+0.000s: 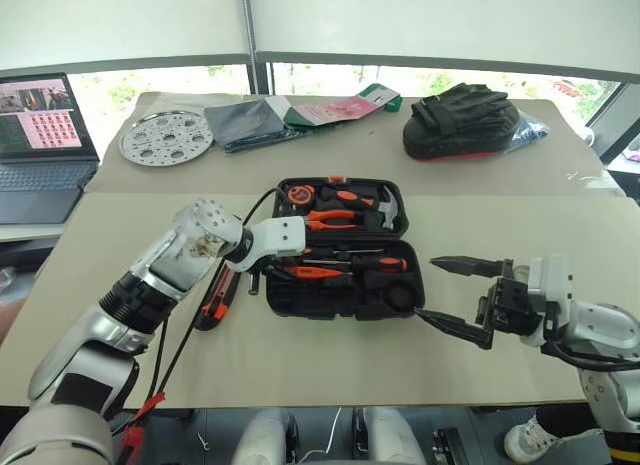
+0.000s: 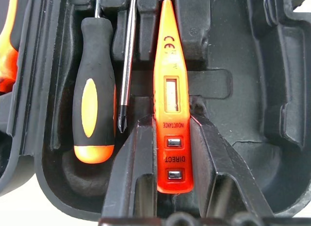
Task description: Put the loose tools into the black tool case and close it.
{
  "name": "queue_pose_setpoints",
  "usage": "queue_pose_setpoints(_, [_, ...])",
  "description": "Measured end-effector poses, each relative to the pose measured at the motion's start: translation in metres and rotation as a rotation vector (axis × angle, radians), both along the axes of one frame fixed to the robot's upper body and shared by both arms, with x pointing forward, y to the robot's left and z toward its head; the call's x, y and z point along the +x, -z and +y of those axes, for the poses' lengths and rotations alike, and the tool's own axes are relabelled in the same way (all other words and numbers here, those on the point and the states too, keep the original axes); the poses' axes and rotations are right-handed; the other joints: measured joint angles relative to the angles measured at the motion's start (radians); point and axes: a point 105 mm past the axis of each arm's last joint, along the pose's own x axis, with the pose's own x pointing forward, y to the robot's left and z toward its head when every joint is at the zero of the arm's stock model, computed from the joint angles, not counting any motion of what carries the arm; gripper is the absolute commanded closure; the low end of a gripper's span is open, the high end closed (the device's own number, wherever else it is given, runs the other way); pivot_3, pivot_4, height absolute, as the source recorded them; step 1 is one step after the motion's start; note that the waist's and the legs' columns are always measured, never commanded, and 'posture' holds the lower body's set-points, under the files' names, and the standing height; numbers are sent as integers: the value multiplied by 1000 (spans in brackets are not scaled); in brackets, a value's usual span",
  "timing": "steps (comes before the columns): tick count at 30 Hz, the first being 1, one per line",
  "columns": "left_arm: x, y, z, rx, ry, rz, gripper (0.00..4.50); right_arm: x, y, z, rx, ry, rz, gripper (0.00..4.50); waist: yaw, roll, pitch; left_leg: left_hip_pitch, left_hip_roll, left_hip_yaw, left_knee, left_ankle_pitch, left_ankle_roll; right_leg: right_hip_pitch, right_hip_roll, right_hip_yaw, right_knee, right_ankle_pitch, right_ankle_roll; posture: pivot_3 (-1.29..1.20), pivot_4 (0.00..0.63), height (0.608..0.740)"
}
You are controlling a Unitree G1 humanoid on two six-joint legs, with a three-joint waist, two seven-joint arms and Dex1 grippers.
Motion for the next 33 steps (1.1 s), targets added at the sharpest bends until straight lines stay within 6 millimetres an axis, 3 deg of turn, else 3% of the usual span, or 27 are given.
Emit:
queue_pose_setpoints(5, [0,1,-1,-28,-18,14,4004,1,1,-1,1,2,5,0,1,0,0,0,0,0,0,0,0,0,0,1,0,0,0,0,150,740])
queue_pose_setpoints(7, [1,0,-2,-74,-38,20,2995,2,2,-1,1,4,7,0,3,0,0,0,0,0,1,0,0,0,0,1,0,0,0,0,150,740])
queue_pose_setpoints(11, [1,-2,-1,-130,-41,9,1904,3,2,0,6,0,6,0,4,0,0,-1,0,0,1,0,0,0,-1,1,0,0,0,0,150,740])
queue_pose_setpoints(15, [-9,-9,-3,-196,9,59,1904,2,3,-1,11,-14,15,0,4,0,0,-3,0,0,2,0,0,-2,-1,1,0,0,0,0,150,740])
queue_pose_setpoints(20, [-10,-28,-3,-242,56,1,1904,2,5,-1,10,-23,24,0,6,0,0,-2,-1,0,2,0,1,-1,-1,1,0,0,1,0,150,740])
queue_pose_setpoints(24, [-3,-34,-15,-359,71,-36,3005,2,5,0,24,-22,26,0,10,-1,0,-2,-1,0,3,0,1,-1,-1,1,0,0,1,0,150,740])
queue_pose_setpoints(28, [6,-10,-7,-419,26,-22,4432,1,8,1,37,-16,33,0,4,-1,0,-2,-1,0,3,0,1,-1,-1,1,0,0,1,0,150,740])
queue_pose_setpoints(33, [4,-5,-14,-500,66,-34,4432,1,9,0,39,-7,39,0,8,-1,0,-3,-1,0,4,-1,2,-1,-1,1,0,1,1,0,150,740])
